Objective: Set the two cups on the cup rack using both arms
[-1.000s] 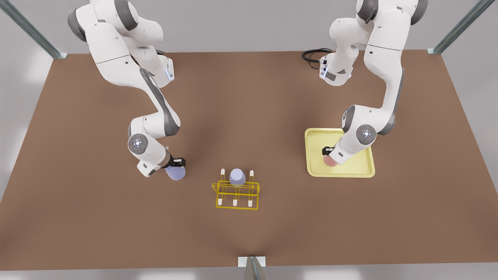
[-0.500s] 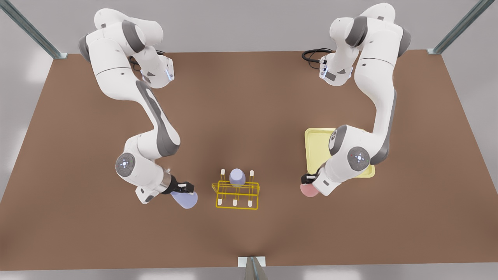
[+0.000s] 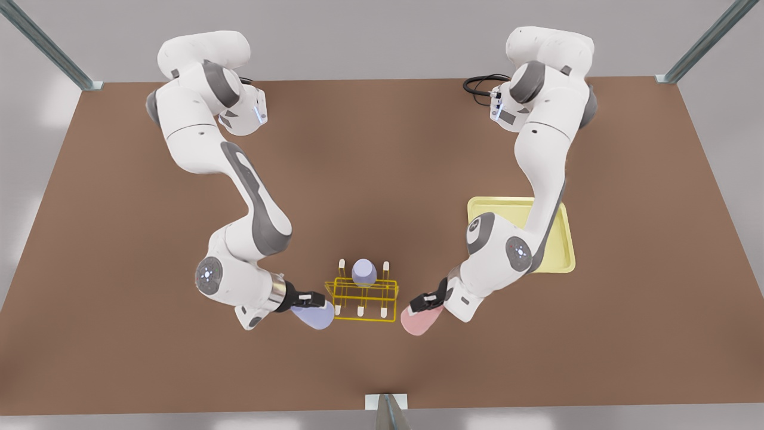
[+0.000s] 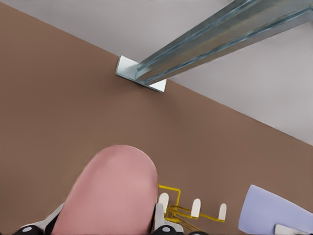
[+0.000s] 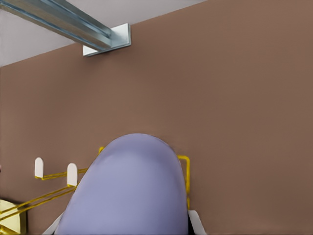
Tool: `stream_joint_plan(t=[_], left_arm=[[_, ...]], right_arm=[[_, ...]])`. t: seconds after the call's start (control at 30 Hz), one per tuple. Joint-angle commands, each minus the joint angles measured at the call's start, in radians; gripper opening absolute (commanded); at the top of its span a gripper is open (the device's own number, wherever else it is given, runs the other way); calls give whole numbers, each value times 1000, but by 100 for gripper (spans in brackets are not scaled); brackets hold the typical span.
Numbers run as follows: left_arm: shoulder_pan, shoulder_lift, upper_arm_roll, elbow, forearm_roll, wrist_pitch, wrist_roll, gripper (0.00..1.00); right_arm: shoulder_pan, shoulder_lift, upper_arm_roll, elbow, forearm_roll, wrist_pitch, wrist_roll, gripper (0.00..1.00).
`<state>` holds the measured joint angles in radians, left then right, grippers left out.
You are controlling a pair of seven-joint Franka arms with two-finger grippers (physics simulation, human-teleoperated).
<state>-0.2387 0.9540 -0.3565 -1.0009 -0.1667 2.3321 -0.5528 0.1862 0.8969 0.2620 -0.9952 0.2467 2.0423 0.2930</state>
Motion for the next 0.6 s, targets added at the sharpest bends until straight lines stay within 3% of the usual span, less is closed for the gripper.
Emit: stream_joint_plan(t=[0.0, 0.57], left_arm=[[-22, 14, -1, 15, -7, 84, -127, 80], [-90, 66, 1, 36, -5, 116, -133, 84]], right_arm=[[9, -1, 5, 3, 2, -2, 98, 86], [29, 53, 28, 1, 3, 7, 77, 86]])
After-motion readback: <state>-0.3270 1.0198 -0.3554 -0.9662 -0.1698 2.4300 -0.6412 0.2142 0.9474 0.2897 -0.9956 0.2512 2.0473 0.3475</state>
